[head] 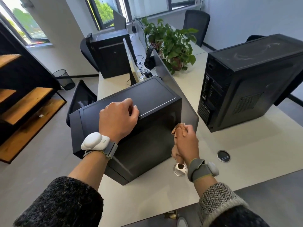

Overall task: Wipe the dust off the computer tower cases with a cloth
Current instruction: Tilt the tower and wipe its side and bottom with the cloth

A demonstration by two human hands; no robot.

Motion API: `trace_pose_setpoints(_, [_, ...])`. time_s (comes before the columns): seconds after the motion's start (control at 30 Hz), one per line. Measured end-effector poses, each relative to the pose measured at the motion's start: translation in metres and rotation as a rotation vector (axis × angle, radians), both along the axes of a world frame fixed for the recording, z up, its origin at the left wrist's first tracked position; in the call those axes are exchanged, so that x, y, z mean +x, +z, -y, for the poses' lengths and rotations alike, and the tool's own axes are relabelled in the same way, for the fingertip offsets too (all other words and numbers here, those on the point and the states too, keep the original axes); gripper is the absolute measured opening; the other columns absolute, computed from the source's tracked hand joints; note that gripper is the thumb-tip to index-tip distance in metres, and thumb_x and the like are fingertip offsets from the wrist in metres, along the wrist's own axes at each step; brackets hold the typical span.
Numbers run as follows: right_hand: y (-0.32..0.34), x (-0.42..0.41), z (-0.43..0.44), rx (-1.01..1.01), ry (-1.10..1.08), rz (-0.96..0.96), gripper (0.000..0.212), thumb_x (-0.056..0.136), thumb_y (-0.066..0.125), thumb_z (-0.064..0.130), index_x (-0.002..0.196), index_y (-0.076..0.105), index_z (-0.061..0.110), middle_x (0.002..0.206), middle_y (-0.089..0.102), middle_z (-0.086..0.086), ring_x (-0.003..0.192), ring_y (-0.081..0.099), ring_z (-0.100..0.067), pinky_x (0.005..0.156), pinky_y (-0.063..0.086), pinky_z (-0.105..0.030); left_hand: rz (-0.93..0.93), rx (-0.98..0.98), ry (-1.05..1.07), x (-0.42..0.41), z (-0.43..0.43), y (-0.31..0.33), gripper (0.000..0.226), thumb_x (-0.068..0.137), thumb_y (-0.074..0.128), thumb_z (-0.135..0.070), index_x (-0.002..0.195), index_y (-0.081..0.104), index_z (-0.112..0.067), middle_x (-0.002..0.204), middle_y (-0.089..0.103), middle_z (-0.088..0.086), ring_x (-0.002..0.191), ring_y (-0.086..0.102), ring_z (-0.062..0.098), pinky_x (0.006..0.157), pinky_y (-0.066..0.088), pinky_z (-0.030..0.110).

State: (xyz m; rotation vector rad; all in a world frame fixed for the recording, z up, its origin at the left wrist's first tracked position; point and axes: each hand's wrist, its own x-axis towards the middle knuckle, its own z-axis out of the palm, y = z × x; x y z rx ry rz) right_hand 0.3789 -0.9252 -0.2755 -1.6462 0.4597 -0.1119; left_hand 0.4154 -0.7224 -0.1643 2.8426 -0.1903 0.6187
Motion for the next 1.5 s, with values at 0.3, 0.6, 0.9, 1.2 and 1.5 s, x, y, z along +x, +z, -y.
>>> trace_pose_setpoints(0.3, [-0.011,0.005,0.001,-0.010,-0.018,0.105,0.015,0.110,0.053,0.028,0.106,0.059,0.014,0.085,0.062,-0.003,0.062,0.059,-0.001,0.052,0.044,-0.008,-0.002,-0.015,-0.021,0.002,0.001,0.001,0.025,0.102,0.057,-0.040,0.087,0.063,-0.022,0.072,0.063,-0.003,0.064,0.061,0.016,0.067,0.059,0.036])
trace_pose_setpoints(0.6, [0.003,0.009,0.001,-0.132,0.012,0.169,0.017,0.110,0.052,0.028,0.098,0.056,0.016,0.082,0.058,0.001,0.067,0.057,0.005,0.055,0.043,-0.010,0.002,-0.006,-0.022,0.003,0.000,0.001,0.025,0.102,0.057,-0.041,0.086,0.062,-0.022,0.071,0.062,-0.003,0.065,0.061,0.018,0.068,0.059,0.037])
trace_pose_setpoints(0.9, [-0.038,-0.002,-0.012,-0.017,0.190,-0.184,0.021,0.109,0.048,0.034,0.107,0.059,0.016,0.085,0.067,-0.007,0.066,0.065,-0.016,0.062,0.058,-0.031,0.005,-0.006,-0.018,0.004,-0.001,-0.003,0.025,0.102,0.056,-0.041,0.087,0.063,-0.022,0.073,0.063,-0.003,0.065,0.061,0.017,0.067,0.055,0.032])
trace_pose_setpoints(1.2, [-0.049,-0.011,-0.028,0.104,0.148,-0.226,0.022,0.106,0.052,0.038,0.111,0.060,0.018,0.090,0.069,-0.012,0.073,0.068,-0.024,0.070,0.061,-0.037,0.008,-0.001,-0.006,0.002,0.001,-0.001,0.025,0.102,0.057,-0.041,0.086,0.062,-0.022,0.072,0.061,-0.003,0.065,0.059,0.017,0.065,0.052,0.031])
trace_pose_setpoints(1.5, [-0.011,-0.011,-0.041,0.022,0.106,0.087,0.014,0.108,0.053,0.043,0.108,0.055,0.029,0.095,0.063,0.001,0.089,0.065,-0.018,0.075,0.058,-0.034,0.006,-0.018,-0.009,0.003,0.001,0.000,0.026,0.102,0.057,-0.040,0.088,0.065,-0.020,0.075,0.065,-0.002,0.067,0.061,0.018,0.068,0.054,0.033])
